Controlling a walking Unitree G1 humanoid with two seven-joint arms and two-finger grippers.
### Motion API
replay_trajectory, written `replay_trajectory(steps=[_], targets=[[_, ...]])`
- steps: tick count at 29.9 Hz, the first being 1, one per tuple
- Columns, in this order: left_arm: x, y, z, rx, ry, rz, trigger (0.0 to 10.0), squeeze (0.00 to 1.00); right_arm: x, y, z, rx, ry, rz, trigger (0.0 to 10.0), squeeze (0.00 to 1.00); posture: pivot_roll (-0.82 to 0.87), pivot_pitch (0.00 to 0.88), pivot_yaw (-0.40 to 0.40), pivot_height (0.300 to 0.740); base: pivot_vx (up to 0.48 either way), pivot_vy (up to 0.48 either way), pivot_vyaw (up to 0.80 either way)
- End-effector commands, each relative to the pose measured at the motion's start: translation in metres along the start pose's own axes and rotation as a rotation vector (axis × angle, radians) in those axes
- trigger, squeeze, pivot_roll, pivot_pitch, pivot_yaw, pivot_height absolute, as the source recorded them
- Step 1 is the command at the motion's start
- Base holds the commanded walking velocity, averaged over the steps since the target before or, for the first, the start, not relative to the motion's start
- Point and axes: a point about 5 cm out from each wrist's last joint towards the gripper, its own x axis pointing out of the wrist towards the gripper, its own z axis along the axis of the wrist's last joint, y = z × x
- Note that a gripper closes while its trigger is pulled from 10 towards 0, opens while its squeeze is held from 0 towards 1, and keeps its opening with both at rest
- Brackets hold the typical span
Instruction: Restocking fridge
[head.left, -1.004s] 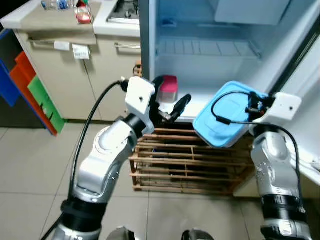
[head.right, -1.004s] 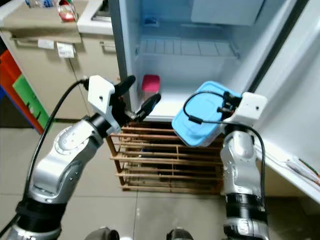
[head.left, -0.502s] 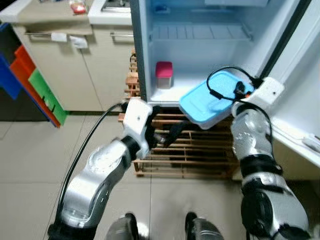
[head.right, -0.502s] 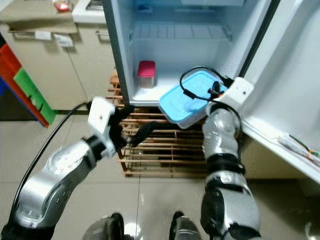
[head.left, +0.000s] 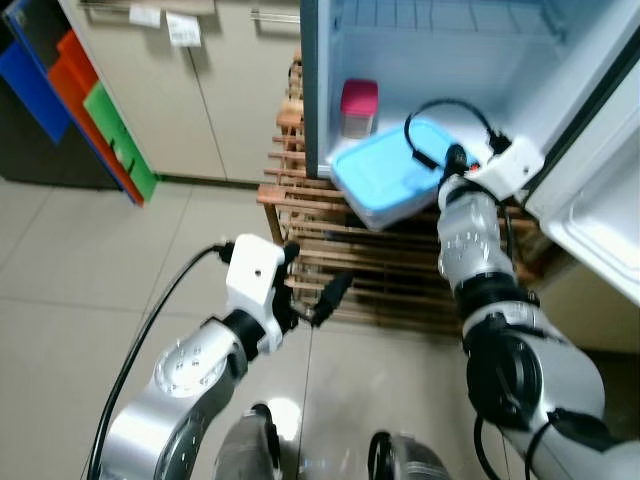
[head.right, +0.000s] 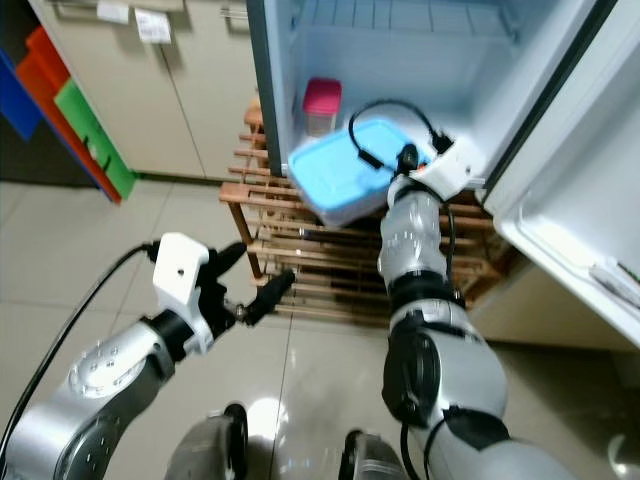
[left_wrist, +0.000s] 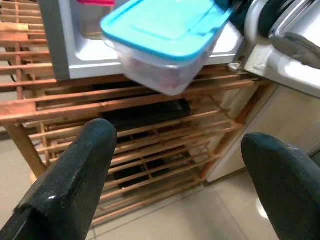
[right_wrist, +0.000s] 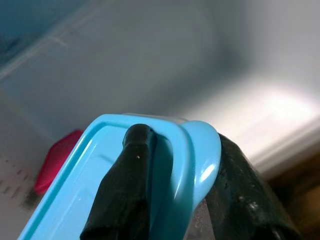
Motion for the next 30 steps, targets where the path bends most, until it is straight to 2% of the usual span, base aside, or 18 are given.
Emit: replay_trajectory(steps=[1,2,4,8,12,15,16,17,18,19,20,23,26,28,30], targets=[[-0.001,0.001,0.004,0.035,-0.026,0.016,10.0,0.00,-0.004,0.009,0.016,-0.109,-0.130,0.051,0.0,0.19,0.08,0.247,-0.016,0.740,0.000,0.000,0.00],[0.000,0.002,0.006,0.033,-0.038,0.025,10.0,0.00,-0.010,0.009,0.023,-0.159,-0.196,0.068,0.0,0.19,0.06,0.240,-0.017,0.740,0.000,0.000,0.00],[0.001,0.003,0.008,0.028,-0.044,0.031,10.0,0.00,-0.014,0.009,0.027,-0.181,-0.234,0.074,0.0,0.19,0.05,0.237,-0.017,0.740,0.000,0.000,0.00],[0.010,0.009,0.013,0.030,-0.085,0.077,10.0,0.00,-0.052,-0.001,0.051,-0.296,-0.393,0.102,0.0,0.19,-0.02,0.201,-0.014,0.740,0.000,0.000,0.00],[0.017,0.019,0.012,-0.043,-0.130,0.210,10.0,0.00,-0.085,-0.004,0.057,-0.406,-0.451,0.156,0.0,0.19,-0.05,0.162,-0.012,0.740,0.000,0.000,0.00],[0.018,0.020,0.012,-0.062,-0.137,0.236,10.0,0.00,-0.092,-0.005,0.058,-0.435,-0.459,0.169,0.0,0.19,-0.05,0.159,-0.013,0.740,0.000,0.000,0.00],[0.017,0.022,0.013,-0.069,-0.149,0.257,10.0,0.00,-0.102,-0.008,0.057,-0.476,-0.462,0.184,0.0,0.19,-0.06,0.144,-0.012,0.740,0.000,0.000,0.00],[0.010,0.028,0.015,-0.048,-0.153,0.284,10.0,0.00,-0.120,-0.017,0.055,-0.534,-0.435,0.211,0.0,0.19,-0.07,0.135,-0.012,0.740,0.000,0.000,0.00],[-0.006,0.036,0.018,0.024,-0.150,0.306,10.0,0.00,-0.148,-0.033,0.052,-0.608,-0.374,0.235,0.0,0.20,-0.07,0.126,-0.006,0.740,0.000,0.000,0.00],[-0.006,0.036,0.018,0.024,-0.150,0.306,10.0,0.00,-0.148,-0.033,0.052,-0.608,-0.374,0.235,0.0,0.20,-0.07,0.126,-0.006,0.740,0.000,0.000,0.00],[-0.017,0.034,0.016,0.082,-0.122,0.278,10.0,0.00,-0.163,-0.048,0.051,-0.653,-0.320,0.224,0.0,0.20,-0.08,0.123,-0.003,0.740,0.000,0.000,0.00],[-0.021,0.027,0.016,0.121,-0.097,0.237,10.0,0.00,-0.171,-0.055,0.051,-0.676,-0.294,0.210,0.0,0.21,-0.08,0.121,-0.002,0.740,0.000,0.000,0.00],[-0.019,0.028,0.017,0.156,-0.094,0.244,10.0,0.00,-0.176,-0.056,0.048,-0.681,-0.274,0.208,0.0,0.21,-0.07,0.113,-0.006,0.740,0.000,0.000,0.00],[-0.010,0.030,0.019,0.180,-0.117,0.271,10.0,0.00,-0.174,-0.055,0.043,-0.679,-0.259,0.215,0.0,0.21,-0.07,0.093,-0.010,0.740,0.000,0.000,0.00],[-0.005,0.030,0.026,0.188,-0.207,0.307,10.0,0.00,-0.170,-0.055,0.040,-0.688,-0.267,0.219,0.0,0.20,-0.07,0.085,-0.009,0.740,0.000,0.000,0.00]])
